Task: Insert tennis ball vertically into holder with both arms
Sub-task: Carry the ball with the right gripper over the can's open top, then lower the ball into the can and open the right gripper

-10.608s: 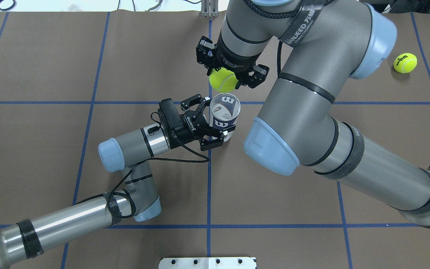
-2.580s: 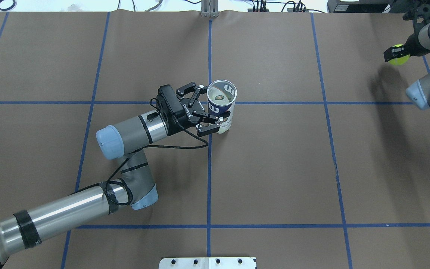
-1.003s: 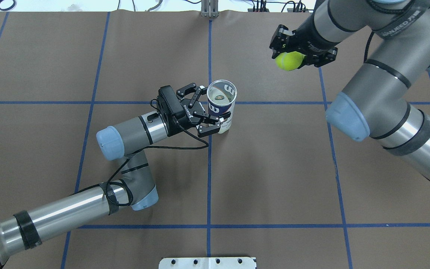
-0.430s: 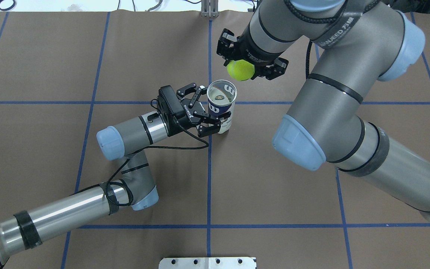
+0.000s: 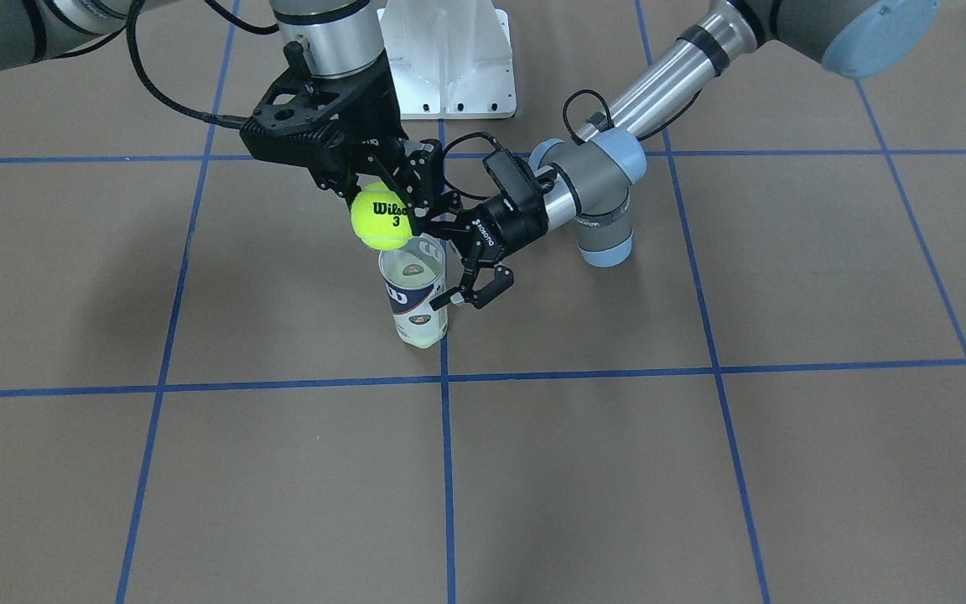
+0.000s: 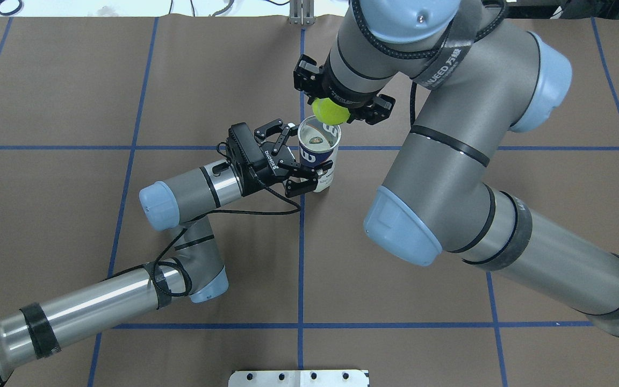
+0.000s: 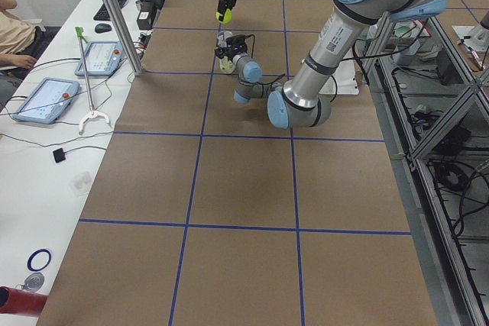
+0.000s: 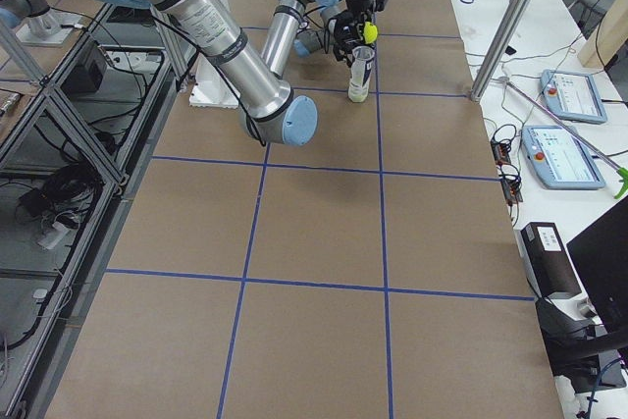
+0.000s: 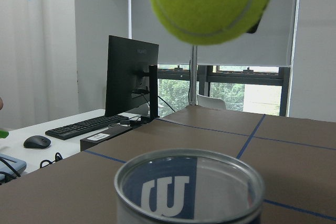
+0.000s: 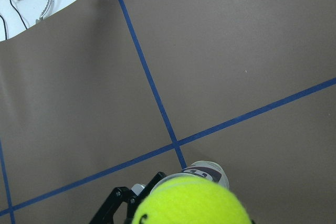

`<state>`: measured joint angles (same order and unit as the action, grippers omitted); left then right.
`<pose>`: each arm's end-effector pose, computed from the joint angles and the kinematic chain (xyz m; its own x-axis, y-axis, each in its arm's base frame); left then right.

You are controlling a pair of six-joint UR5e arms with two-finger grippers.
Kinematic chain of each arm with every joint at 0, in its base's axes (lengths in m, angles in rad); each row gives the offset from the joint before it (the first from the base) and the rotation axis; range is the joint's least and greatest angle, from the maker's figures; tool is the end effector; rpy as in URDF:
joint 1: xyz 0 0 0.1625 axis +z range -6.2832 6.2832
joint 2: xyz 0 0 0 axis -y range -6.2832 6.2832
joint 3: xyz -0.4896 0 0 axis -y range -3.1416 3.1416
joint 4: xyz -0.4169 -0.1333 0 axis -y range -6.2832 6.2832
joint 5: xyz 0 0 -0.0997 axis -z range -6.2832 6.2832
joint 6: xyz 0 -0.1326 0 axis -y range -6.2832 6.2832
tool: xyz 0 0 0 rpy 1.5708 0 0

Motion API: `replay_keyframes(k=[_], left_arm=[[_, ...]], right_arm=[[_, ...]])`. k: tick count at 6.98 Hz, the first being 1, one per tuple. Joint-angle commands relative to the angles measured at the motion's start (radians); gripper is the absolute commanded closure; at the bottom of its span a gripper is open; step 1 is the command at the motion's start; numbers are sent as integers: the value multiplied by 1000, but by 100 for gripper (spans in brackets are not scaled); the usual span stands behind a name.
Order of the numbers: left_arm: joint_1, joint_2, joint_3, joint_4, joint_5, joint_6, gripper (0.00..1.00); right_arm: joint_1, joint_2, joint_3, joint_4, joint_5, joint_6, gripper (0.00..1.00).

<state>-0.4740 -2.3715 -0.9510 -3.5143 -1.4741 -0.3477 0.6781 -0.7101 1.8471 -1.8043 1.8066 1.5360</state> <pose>0.6642 -0.5049 0.2742 0.3364 0.8791 -0.3376 0.6195 0.0634 0.7824 -0.4883 -0.5247 0.1049 0.4979 0.3576 0.7900 -0.4500 0.8853 -0.1172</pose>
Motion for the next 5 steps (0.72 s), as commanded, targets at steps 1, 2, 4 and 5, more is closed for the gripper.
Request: replay_keyframes(k=[1,2,4,5], left_arm=[[0,-2,0,0,0,-1,1],[0,-2,0,0,0,-1,1],[0,-2,0,0,-2,-1,1],[0,-2,0,0,-2,-1,1]], right_arm=[[-26,41,-70,-1,-44,1,99],[-34,47,-80,0,-56,0,92],[-43,44,-86,0,-79,-8,23],[-43,46,-80,0,-81,-10,2]])
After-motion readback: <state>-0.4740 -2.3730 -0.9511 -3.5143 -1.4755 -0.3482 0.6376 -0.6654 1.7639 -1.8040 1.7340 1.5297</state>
